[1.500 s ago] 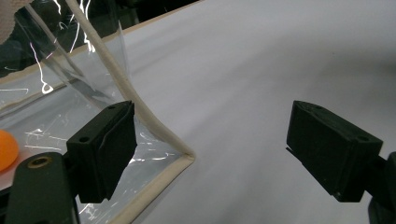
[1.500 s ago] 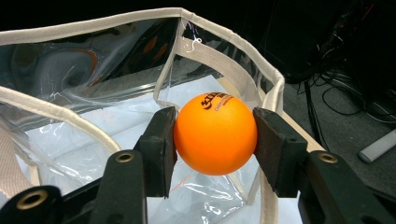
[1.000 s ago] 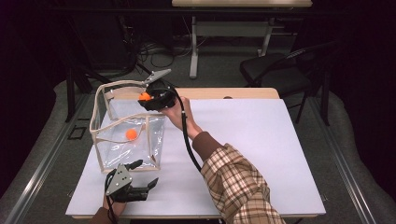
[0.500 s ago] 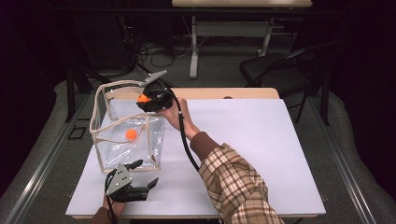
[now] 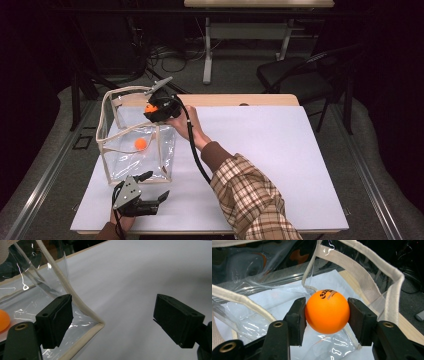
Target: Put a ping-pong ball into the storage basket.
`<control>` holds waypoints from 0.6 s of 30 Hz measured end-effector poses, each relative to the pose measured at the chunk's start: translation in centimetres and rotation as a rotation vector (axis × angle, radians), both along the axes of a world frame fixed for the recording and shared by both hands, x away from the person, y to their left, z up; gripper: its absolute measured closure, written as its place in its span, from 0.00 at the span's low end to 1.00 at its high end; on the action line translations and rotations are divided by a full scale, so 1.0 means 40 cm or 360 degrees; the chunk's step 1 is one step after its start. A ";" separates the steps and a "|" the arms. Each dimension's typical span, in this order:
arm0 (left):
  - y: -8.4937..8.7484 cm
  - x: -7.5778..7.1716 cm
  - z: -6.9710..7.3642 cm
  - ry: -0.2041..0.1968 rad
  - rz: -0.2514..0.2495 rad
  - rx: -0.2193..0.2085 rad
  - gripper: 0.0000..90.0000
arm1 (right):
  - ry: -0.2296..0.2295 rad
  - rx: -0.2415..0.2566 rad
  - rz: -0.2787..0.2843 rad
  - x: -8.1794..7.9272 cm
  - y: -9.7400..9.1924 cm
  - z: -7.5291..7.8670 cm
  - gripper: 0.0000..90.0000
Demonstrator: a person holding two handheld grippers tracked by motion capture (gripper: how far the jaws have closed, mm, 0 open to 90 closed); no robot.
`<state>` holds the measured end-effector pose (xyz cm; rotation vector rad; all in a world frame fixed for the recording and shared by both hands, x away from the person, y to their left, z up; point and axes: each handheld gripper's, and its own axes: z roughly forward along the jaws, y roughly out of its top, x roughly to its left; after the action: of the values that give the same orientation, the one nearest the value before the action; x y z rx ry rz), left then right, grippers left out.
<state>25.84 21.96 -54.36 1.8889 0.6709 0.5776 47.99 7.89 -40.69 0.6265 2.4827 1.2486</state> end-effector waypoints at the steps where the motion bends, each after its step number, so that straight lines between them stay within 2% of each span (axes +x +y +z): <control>1: 0.000 0.000 0.000 0.0001 0.0000 0.0000 0.18 | 0.0008 -0.0006 0.0006 0.002 0.002 -0.002 0.56; 5: 0.001 0.000 0.000 0.0001 -0.0001 -0.0001 0.18 | 0.0028 -0.0027 -0.0015 0.004 0.003 -0.006 0.41; 8: 0.002 0.000 0.000 0.0000 -0.0002 0.0000 0.18 | 0.0027 0.0012 -0.0024 0.003 -0.010 0.000 0.34; 14: 0.001 0.000 0.000 0.0001 0.0001 0.0005 0.18 | 0.0023 0.0082 -0.0001 -0.006 -0.048 0.012 0.23; 18: 0.001 0.000 0.000 0.0003 0.0005 0.0006 0.18 | 0.0050 0.0105 0.0019 -0.010 -0.075 0.013 0.17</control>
<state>25.85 21.98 -54.37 1.8925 0.6742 0.5798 47.59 4.87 -40.18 0.6531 2.4827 1.3398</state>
